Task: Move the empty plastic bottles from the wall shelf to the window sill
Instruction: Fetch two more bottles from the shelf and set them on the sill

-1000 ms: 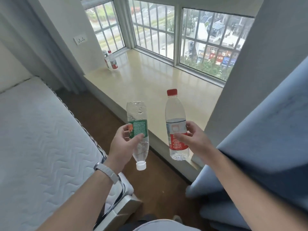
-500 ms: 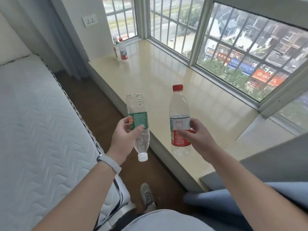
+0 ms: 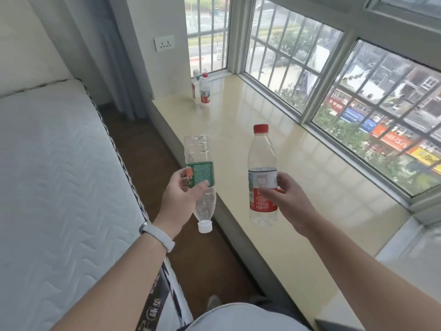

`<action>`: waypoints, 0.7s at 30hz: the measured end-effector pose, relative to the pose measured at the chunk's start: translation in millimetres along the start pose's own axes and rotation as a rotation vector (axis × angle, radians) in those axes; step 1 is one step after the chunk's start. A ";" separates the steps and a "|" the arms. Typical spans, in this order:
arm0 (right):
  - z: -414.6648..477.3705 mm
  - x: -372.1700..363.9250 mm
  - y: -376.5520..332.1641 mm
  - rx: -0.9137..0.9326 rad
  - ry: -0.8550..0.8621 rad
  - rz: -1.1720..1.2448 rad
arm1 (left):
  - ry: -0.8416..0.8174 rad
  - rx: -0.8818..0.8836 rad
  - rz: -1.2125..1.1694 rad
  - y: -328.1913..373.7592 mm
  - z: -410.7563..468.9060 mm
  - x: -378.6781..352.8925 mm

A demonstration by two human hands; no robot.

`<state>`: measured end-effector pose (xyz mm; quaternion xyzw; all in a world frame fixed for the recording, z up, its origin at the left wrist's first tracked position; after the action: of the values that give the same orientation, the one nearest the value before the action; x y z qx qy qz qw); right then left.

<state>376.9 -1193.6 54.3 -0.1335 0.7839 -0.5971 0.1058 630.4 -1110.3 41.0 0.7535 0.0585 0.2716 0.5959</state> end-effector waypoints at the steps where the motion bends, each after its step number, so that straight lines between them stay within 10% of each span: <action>1: 7.8 -5.9 -2.6 0.001 -0.012 -0.004 | 0.014 0.003 0.004 -0.3 4.5 6.5; 21: 259.3 -76.6 -44.4 -0.021 -0.155 0.015 | 0.138 0.094 0.021 15.4 215.0 51.9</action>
<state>537.1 -1414.5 29.0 -0.1745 0.7804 -0.5761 0.1691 773.5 -1279.5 42.4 0.7608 0.1041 0.3259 0.5515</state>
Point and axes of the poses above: each hand's wrist, its own z-axis towards the middle knuckle, its own x-axis out of the back of the hand, y = z × x, the point moved 4 cm from there along z, towards the middle knuckle, and after that the axes turned 10 degrees about z, right-handed, at the moved point
